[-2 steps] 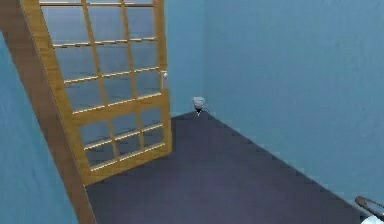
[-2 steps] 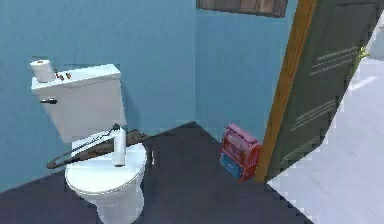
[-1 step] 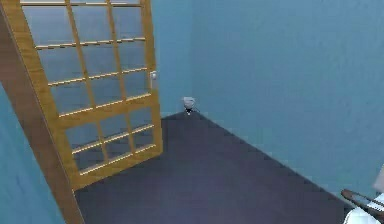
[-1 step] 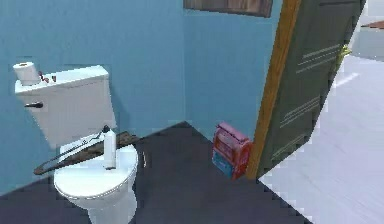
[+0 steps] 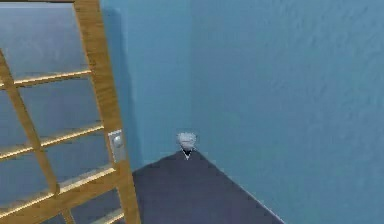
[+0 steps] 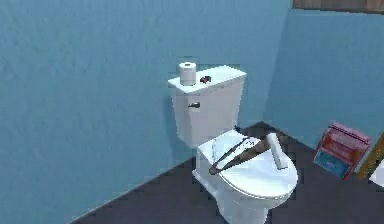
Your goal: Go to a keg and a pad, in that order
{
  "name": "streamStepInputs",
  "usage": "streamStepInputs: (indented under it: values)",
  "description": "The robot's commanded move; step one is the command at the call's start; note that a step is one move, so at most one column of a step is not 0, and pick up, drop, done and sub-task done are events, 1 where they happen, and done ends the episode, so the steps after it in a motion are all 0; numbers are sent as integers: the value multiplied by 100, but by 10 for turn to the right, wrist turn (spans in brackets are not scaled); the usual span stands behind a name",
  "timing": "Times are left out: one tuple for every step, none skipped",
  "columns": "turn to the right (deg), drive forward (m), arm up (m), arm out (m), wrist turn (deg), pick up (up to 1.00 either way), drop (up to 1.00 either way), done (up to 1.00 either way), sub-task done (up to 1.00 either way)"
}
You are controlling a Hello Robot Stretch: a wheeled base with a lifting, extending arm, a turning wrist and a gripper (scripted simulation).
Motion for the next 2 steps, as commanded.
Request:
streamStepInputs:
  values:
    - [-450, 0, 0, 0, 0, 0, 0, 0, 0]
    - [-150, 0, 0, 0, 0, 0, 0, 0, 0]
